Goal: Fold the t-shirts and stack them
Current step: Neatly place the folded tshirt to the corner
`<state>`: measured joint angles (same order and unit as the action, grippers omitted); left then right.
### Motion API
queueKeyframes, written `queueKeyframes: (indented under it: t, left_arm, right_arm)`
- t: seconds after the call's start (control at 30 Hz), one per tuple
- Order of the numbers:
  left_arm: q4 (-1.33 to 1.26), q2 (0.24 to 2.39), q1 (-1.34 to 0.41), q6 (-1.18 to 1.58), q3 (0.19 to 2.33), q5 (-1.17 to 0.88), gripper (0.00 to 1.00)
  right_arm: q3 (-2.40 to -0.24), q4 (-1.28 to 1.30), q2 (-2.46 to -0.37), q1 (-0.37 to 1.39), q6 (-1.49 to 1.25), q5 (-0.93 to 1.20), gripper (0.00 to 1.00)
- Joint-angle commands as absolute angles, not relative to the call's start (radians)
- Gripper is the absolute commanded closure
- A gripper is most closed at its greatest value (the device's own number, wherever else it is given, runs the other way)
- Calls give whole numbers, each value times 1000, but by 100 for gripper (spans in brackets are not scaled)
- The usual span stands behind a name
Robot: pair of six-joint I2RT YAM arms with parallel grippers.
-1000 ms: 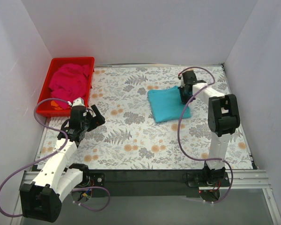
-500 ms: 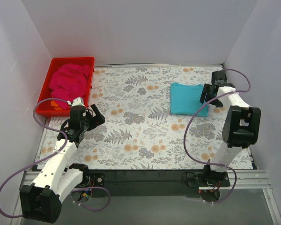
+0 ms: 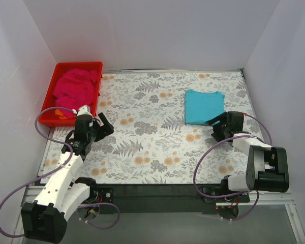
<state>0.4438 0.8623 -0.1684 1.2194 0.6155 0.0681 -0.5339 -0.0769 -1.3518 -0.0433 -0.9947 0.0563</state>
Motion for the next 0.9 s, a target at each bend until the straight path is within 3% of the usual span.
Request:
queueKeyframes:
  t: [0.0,0.3,0.37,0.67,0.87]
  left_arm:
    - [440,845,-170,1210,614,84,18]
    - [440,845,-170,1212,615,90,19]
    - [440,848,-170,1212,614,94,19]
    - [443,859,-170,1212,615,100,19]
    - [445,867,-170,1210,614,106,20]
  right_arm:
    - [-515,-225,-1384,-37,-1117,48,31]
    - [-532,-265,-1483,-2,-1210,8,35]
    - [-549,-267,-1505,-2,-1229,5,42]
    - [-626,-279,-1581,-43,-1233,-43,97]
    - [-742,-285,-1673,-146,-1192,-8,99]
